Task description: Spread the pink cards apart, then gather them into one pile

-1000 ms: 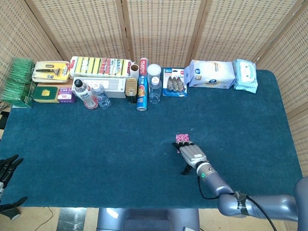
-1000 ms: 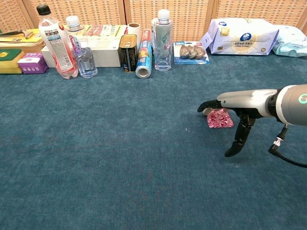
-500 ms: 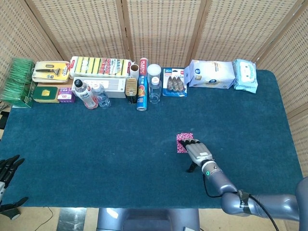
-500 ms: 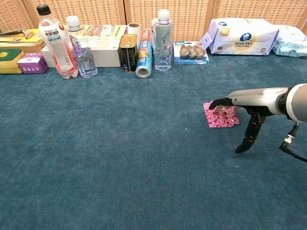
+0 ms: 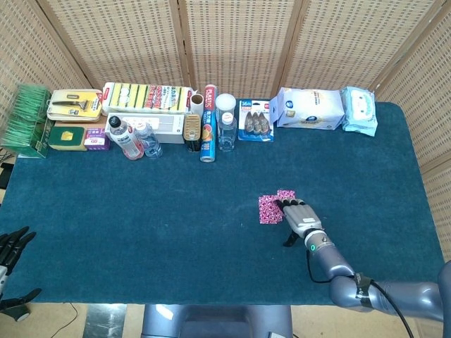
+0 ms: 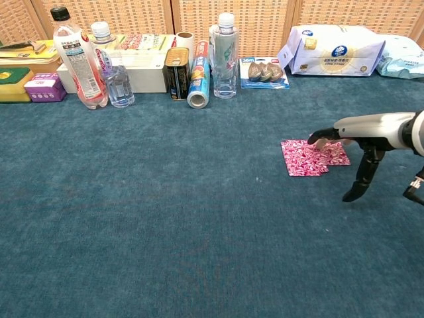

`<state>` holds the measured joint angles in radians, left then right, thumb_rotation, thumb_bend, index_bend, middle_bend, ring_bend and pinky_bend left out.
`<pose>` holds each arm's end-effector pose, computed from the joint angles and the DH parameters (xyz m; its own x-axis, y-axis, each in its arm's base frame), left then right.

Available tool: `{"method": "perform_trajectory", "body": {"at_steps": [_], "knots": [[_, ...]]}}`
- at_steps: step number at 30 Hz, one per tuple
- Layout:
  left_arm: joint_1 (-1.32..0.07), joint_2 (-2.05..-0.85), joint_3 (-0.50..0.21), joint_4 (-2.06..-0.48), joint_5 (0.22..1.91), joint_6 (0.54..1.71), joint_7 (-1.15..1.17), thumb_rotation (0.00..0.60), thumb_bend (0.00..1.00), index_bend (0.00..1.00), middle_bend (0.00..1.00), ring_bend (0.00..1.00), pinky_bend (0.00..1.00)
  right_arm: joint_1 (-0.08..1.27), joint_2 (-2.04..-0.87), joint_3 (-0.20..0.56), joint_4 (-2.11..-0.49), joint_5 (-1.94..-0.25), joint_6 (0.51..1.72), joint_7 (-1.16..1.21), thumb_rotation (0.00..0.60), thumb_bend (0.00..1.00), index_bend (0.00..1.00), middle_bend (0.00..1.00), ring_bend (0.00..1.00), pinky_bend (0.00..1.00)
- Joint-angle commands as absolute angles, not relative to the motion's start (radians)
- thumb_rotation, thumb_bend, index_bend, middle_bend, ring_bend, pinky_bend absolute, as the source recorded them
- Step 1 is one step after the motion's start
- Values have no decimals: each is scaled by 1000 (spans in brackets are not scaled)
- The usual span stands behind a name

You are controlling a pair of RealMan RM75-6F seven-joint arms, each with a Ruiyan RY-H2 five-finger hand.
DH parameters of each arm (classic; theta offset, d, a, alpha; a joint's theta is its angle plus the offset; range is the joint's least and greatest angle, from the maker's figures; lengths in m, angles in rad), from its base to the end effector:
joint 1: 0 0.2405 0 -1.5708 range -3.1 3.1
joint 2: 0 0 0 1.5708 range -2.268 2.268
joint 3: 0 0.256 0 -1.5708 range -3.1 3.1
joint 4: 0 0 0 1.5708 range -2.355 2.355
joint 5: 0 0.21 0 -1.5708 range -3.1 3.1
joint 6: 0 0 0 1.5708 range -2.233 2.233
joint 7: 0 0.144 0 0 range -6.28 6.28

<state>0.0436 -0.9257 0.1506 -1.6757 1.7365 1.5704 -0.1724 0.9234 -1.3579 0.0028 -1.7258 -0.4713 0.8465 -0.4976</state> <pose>-0.3081 0.0961 0.1869 0.3446 0.1879 0.9197 0.9387 -0.0789 -0.3356 -0.1796 -0.3203 -0.0046 0.3901 -0.6247 0.6764 -0.9082 -0.1399 0.3945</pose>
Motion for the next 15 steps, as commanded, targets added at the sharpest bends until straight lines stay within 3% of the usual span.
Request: {"method": "perform_trajectory", "body": {"at_steps": [1, 15], "knots": [[45, -925, 151, -1673, 1739, 1574, -176, 600, 19, 0, 0, 0, 0, 925, -1353, 1, -1721, -464, 845, -496, 600, 0, 0, 95, 0, 0], [48, -922, 154, -1664, 1746, 1585, -196, 600, 18, 0, 0, 0, 0, 943, -1341, -6, -1668, -365, 837, -503, 600, 0, 0, 99, 0, 0]]}}
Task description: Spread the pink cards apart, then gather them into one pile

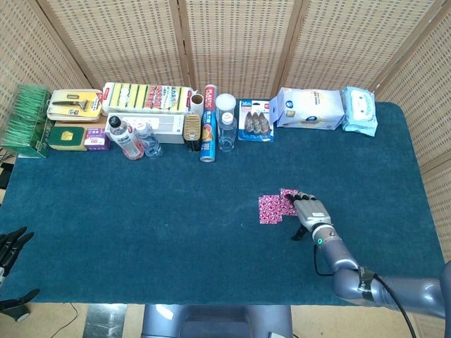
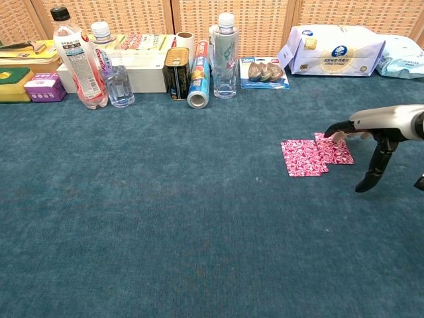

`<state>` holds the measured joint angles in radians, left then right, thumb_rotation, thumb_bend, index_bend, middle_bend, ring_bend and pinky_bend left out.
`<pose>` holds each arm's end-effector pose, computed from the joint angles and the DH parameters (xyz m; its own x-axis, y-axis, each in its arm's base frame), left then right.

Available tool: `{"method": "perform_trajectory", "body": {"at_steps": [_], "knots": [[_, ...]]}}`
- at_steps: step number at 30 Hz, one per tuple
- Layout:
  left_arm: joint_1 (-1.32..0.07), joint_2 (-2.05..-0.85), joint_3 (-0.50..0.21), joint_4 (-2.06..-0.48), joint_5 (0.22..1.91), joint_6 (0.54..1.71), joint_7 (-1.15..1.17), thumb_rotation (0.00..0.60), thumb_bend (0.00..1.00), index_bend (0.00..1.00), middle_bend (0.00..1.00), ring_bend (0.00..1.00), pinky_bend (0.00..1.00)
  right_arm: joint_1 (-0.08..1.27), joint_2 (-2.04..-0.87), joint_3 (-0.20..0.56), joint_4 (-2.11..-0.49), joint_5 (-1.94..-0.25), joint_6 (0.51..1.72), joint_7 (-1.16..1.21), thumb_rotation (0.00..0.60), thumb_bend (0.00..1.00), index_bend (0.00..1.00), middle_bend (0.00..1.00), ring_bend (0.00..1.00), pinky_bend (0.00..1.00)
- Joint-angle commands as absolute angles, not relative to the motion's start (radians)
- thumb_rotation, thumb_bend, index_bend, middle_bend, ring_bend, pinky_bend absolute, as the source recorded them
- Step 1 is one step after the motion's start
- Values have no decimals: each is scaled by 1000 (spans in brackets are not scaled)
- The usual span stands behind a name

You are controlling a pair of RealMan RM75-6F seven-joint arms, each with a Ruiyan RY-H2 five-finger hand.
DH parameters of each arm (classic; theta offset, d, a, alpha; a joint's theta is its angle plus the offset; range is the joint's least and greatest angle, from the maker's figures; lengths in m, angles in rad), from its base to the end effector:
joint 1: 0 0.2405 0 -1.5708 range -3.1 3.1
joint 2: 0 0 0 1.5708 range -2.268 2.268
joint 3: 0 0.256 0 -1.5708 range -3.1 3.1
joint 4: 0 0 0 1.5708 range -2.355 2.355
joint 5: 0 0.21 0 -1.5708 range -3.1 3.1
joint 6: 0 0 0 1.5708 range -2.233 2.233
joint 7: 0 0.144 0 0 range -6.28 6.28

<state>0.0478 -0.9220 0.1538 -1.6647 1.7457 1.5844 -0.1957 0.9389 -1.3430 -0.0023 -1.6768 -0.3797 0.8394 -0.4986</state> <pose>-0.3088 0.0941 0.1898 0.3349 0.1835 0.9242 0.9421 -0.0828 -0.3249 -0.1962 -0.3340 0.0064 0.3661 -0.6222 0.6920 -0.9012 -0.0516 0.4304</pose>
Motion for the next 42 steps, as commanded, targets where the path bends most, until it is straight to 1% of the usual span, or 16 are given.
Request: {"method": "perform_trajectory", "body": {"at_steps": [1, 6, 14, 21, 30, 42], "knots": [[48, -922, 154, -1664, 1746, 1586, -197, 600, 19, 0, 0, 0, 0, 945, -1339, -8, -1664, -356, 836, -505, 600, 0, 0, 99, 0, 0], [48, -922, 153, -1664, 1745, 1586, -197, 600, 18, 0, 0, 0, 0, 943, -1329, -3, -1677, -367, 834, -497, 600, 0, 0, 103, 0, 0], [48, -923, 154, -1665, 1747, 1584, -194, 600, 18, 0, 0, 0, 0, 943, -1309, 6, -1734, -411, 864, -498, 600, 0, 0, 106, 0, 0], [46, -923, 156, -1666, 1748, 1580, -192, 600, 19, 0, 0, 0, 0, 936, -1296, 15, -1813, -443, 846, -466, 600, 0, 0, 108, 0, 0], [47, -922, 155, -1665, 1746, 1582, -198, 600, 18, 0, 0, 0, 0, 945, -1326, 10, -1831, -471, 863, -473, 600, 0, 0, 108, 0, 0], [47, -921, 156, -1662, 1748, 1585, -207, 600, 20, 0, 0, 0, 0, 955, -1348, -34, -1847, -484, 914, -537, 600, 0, 0, 127, 0, 0]]}}
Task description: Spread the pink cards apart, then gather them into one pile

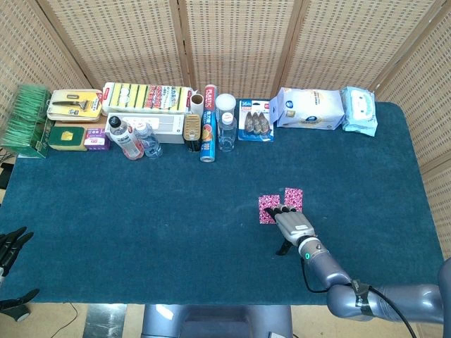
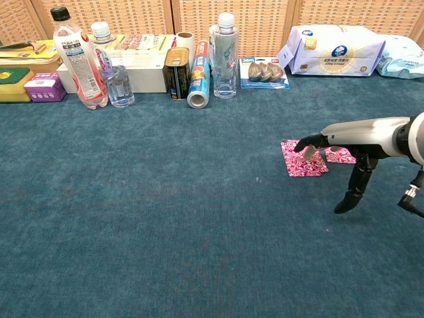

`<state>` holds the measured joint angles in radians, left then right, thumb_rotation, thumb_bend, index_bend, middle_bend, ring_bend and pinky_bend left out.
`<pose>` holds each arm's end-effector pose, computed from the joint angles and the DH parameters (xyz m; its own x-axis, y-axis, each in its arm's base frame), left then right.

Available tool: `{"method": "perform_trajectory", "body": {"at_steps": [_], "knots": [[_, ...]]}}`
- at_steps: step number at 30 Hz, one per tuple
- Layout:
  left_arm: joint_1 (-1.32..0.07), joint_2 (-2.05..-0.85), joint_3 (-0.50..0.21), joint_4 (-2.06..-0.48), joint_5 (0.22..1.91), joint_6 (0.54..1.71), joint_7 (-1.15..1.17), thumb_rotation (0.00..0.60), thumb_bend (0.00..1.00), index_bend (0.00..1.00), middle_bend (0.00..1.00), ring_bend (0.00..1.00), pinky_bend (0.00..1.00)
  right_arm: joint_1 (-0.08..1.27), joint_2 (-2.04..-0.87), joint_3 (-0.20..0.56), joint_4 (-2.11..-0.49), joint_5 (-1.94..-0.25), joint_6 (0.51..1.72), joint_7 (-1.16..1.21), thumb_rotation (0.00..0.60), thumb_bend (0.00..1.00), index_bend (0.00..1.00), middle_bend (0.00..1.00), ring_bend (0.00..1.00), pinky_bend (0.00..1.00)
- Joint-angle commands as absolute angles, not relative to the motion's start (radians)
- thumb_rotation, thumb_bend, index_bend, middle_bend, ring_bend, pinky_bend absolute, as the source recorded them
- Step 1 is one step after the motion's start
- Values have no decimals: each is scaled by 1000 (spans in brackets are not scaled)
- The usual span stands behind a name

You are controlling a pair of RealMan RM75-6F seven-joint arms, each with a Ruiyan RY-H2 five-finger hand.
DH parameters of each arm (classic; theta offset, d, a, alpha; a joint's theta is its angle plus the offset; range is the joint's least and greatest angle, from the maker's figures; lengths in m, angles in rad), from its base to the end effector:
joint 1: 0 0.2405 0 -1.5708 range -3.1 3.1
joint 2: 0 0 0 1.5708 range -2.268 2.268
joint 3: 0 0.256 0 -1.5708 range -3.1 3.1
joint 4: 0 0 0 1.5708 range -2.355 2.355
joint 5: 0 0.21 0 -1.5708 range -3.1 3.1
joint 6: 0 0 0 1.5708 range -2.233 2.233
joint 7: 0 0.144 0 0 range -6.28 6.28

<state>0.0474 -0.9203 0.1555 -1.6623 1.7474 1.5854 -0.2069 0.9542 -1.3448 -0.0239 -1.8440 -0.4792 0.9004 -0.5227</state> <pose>-0.3091 0.0938 0.1904 0.3279 0.1855 0.9263 0.9445 -0.0828 -0.3178 -0.1578 -0.2995 -0.0071 0.4115 -0.6386 0.6503 -0.9052 -0.2031 0.3734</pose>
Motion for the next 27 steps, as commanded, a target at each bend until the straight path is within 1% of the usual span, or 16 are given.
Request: {"method": "perform_trajectory", "body": {"at_steps": [1, 11, 27], "knots": [[47, -921, 156, -1662, 1748, 1585, -207, 600, 19, 0, 0, 0, 0, 955, -1349, -36, -1848, -484, 918, -541, 600, 0, 0, 133, 0, 0], [47, -921, 158, -1664, 1750, 1582, -203, 600, 18, 0, 0, 0, 0, 968, -1372, -50, -1807, -441, 939, -591, 600, 0, 6, 145, 0, 0], [41, -919, 158, -1667, 1745, 1571, -203, 600, 18, 0, 0, 0, 0, 998, -1399, -3, -1724, -337, 914, -600, 600, 0, 7, 145, 0, 0]]}}
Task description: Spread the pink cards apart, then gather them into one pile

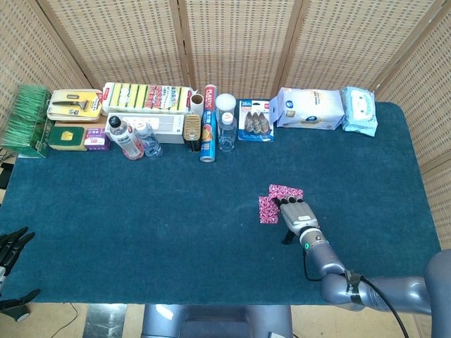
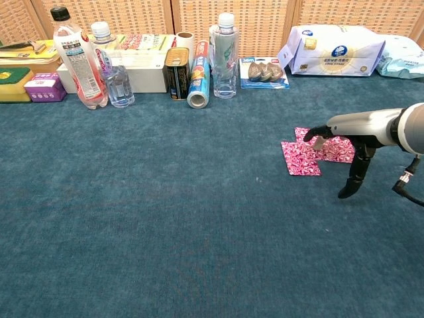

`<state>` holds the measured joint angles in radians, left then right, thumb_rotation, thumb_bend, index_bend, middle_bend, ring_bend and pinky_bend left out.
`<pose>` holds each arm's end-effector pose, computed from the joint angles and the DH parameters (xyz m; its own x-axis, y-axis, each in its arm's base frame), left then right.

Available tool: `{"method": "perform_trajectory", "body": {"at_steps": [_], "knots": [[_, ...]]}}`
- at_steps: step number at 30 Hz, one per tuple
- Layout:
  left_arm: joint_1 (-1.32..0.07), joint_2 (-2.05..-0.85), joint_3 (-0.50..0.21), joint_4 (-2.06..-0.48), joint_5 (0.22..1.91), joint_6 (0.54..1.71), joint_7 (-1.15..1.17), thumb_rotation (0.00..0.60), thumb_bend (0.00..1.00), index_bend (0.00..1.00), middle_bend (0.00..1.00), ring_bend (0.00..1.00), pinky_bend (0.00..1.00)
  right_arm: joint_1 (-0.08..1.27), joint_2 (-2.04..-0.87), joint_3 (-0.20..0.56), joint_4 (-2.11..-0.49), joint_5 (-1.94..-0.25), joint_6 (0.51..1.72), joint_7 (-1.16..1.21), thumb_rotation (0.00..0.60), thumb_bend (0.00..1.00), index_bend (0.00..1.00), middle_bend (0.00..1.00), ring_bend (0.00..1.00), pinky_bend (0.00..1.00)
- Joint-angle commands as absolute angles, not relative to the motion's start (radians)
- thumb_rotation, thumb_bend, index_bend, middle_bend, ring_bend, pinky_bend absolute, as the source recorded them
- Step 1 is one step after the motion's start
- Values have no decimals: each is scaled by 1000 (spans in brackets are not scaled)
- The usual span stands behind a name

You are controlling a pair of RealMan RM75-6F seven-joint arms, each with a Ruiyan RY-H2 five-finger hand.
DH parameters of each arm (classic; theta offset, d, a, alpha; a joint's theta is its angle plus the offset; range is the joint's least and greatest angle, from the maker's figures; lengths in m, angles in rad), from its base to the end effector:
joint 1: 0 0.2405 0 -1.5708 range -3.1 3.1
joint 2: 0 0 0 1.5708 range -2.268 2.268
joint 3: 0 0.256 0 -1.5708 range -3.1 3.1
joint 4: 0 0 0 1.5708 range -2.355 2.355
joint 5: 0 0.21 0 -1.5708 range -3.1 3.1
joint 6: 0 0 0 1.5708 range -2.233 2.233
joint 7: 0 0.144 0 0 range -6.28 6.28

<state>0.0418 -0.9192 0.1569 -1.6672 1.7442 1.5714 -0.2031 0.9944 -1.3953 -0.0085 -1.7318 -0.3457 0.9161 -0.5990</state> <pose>-0.3092 0.0950 0.1887 0.3290 0.1971 0.9235 0.9442 -0.0818 -0.3190 -0.1681 -0.3248 -0.0112 0.4428 -0.6142 0.6533 -0.8759 -0.1407 0.4614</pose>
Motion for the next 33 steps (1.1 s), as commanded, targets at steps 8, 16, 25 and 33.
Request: {"method": "perform_trajectory", "body": {"at_steps": [8, 16, 25, 33], "knots": [[39, -919, 159, -1669, 1746, 1565, -200, 600, 18, 0, 0, 0, 0, 1004, -1421, 11, -1679, -303, 899, -596, 600, 0, 7, 145, 0, 0], [39, -921, 158, -1672, 1742, 1562, -192, 600, 18, 0, 0, 0, 0, 1024, -1427, 32, -1647, -258, 888, -604, 600, 0, 7, 145, 0, 0], [35, -921, 156, -1677, 1736, 1552, -185, 600, 18, 0, 0, 0, 0, 1047, -1435, 49, -1608, -195, 872, -618, 600, 0, 7, 146, 0, 0], [32, -921, 156, -1681, 1733, 1546, -181, 600, 18, 0, 0, 0, 0, 1069, -1445, 65, -1590, -154, 871, -632, 600, 0, 7, 145, 0, 0]]}}
